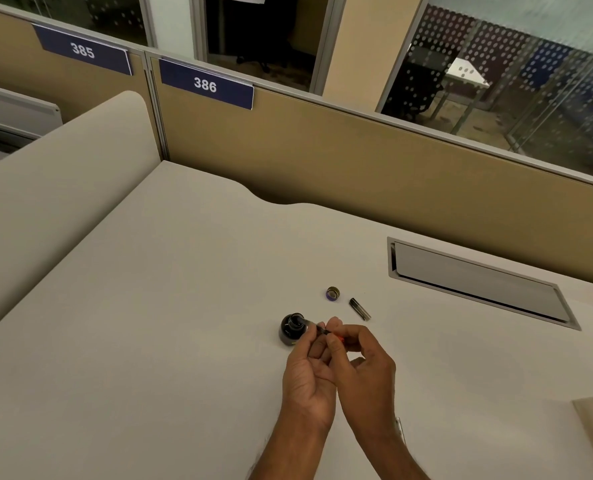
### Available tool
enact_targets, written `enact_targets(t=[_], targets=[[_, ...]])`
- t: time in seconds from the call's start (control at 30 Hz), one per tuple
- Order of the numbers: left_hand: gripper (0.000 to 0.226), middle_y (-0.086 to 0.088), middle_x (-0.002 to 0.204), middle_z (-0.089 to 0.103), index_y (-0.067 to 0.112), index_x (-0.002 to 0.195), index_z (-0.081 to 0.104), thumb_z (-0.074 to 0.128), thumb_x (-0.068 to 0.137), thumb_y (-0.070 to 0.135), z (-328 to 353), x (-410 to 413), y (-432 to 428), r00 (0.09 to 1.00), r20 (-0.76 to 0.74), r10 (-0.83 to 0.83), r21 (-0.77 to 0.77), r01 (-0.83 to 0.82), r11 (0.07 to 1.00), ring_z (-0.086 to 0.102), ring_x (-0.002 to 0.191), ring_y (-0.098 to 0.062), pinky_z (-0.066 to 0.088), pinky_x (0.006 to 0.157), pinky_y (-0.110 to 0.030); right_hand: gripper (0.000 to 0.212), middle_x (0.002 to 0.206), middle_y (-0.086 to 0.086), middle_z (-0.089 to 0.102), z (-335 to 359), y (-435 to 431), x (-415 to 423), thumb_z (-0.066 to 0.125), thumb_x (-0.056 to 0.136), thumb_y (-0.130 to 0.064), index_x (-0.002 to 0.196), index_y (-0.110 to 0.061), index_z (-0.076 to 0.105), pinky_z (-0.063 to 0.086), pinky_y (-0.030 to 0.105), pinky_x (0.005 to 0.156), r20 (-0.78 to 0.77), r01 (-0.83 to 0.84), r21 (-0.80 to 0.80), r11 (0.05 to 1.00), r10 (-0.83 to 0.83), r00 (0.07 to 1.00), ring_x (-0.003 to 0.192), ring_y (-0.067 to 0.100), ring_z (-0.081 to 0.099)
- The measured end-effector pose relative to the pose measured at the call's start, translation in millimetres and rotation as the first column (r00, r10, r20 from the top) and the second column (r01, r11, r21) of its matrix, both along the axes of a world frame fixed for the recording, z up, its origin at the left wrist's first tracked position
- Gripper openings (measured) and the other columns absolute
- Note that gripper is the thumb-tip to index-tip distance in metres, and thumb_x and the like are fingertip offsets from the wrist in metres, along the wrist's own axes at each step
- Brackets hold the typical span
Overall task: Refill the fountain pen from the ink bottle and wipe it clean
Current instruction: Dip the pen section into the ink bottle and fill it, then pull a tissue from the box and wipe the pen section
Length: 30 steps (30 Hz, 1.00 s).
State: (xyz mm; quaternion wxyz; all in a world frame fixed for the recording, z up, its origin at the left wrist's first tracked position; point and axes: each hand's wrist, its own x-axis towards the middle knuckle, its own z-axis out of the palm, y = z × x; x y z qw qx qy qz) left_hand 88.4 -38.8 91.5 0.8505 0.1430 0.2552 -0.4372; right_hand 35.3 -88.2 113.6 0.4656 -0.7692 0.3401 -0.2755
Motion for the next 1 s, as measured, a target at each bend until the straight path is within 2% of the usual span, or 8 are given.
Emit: enact_targets(t=[0.13, 0.2, 0.27, 0.33, 0.4, 0.47, 0.63, 1.0], targets=[[0.035, -0.023, 0.118, 0.073, -0.002, 0.123, 0.064, 0.062, 0.097, 0.021, -8, 1, 1, 0.996, 0.082, -0.016, 0.102, 0.007, 0.995, 0.072, 0.109, -0.032, 0.044, 0.107, -0.062, 0.019, 0.086, -0.018, 0.073, 0, 3, -3, 0.07, 0.089, -0.008, 0.088, -0.028, 0.071, 0.05, 0.018, 0.063, 0.015, 0.026, 0.069, 0.997, -0.027, 1.0, 0.085, 0.005, 0.069], [0.038, -0.024, 0.118, 0.073, -0.004, 0.126, 0.063, 0.062, 0.096, 0.019, -8, 0, 2, 0.992, 0.126, -0.024, 0.161, 0.004, 0.987, 0.074, 0.105, -0.03, 0.05, 0.104, -0.055, 0.017, 0.085, -0.018, 0.072, -1, 4, -4, 0.071, 0.089, -0.01, 0.088, -0.026, 0.071, 0.049, 0.012, 0.062, 0.012, 0.055, 0.09, 0.994, -0.056, 0.998, 0.084, 0.002, 0.067], [0.038, -0.025, 0.115, 0.074, -0.007, 0.126, 0.061, 0.061, 0.096, 0.017, -6, 0, 4, 0.984, 0.178, -0.024, 0.216, -0.016, 0.976, 0.074, 0.104, -0.029, 0.06, 0.088, -0.04, 0.015, 0.084, -0.019, 0.072, -2, 5, -6, 0.071, 0.09, -0.011, 0.087, -0.026, 0.071, 0.049, 0.011, 0.063, 0.008, 0.083, 0.118, 0.99, -0.085, 0.996, 0.082, 0.001, 0.066], [0.035, -0.025, 0.115, 0.074, -0.006, 0.124, 0.062, 0.059, 0.097, 0.016, -5, -2, 6, 0.971, 0.235, -0.035, 0.259, -0.027, 0.965, 0.074, 0.105, -0.03, 0.062, 0.082, -0.034, 0.016, 0.084, -0.018, 0.072, -4, 6, -8, 0.071, 0.09, -0.012, 0.086, -0.027, 0.07, 0.054, 0.022, 0.064, -0.002, 0.104, 0.143, 0.984, -0.105, 0.994, 0.082, 0.003, 0.066], [0.032, -0.025, 0.114, 0.074, -0.006, 0.122, 0.062, 0.058, 0.098, 0.015, -5, -3, 8, 0.958, 0.282, -0.055, 0.294, -0.031, 0.955, 0.073, 0.108, -0.032, 0.061, 0.086, -0.036, 0.017, 0.083, -0.016, 0.072, -6, 7, -10, 0.071, 0.089, -0.012, 0.084, -0.029, 0.07, 0.059, 0.038, 0.068, -0.019, 0.126, 0.176, 0.976, -0.125, 0.992, 0.081, 0.006, 0.067], [0.03, -0.024, 0.113, 0.074, -0.006, 0.121, 0.062, 0.057, 0.099, 0.015, -5, -3, 10, 0.941, 0.328, -0.083, 0.324, -0.03, 0.946, 0.072, 0.11, -0.033, 0.058, 0.091, -0.039, 0.018, 0.082, -0.012, 0.073, -7, 7, -11, 0.072, 0.088, -0.012, 0.083, -0.029, 0.071, 0.059, 0.041, 0.071, -0.02, 0.141, 0.216, 0.966, -0.14, 0.99, 0.08, 0.009, 0.068], [0.027, -0.022, 0.112, 0.076, -0.003, 0.118, 0.065, 0.055, 0.101, 0.014, -5, -4, 14, 0.892, 0.425, -0.152, 0.406, -0.038, 0.913, 0.071, 0.111, -0.033, 0.055, 0.097, -0.044, 0.016, 0.08, -0.004, 0.075, -5, 8, -15, 0.072, 0.087, -0.01, 0.083, -0.025, 0.073, 0.054, 0.023, 0.055, -0.004, 0.153, 0.336, 0.929, -0.161, 0.987, 0.084, 0.022, 0.071], [0.021, -0.017, 0.106, 0.078, 0.001, 0.11, 0.071, 0.056, 0.099, 0.011, 17, -11, 19, 0.775, 0.58, -0.251, 0.458, -0.056, 0.887, 0.073, 0.107, -0.028, 0.055, 0.095, -0.041, 0.01, 0.08, 0.005, 0.077, 16, 11, -33, 0.072, 0.087, -0.004, 0.088, -0.014, 0.075, 0.054, 0.029, 0.064, 0.071, 0.122, 0.548, 0.828, -0.191, 0.979, 0.078, 0.019, 0.073]])
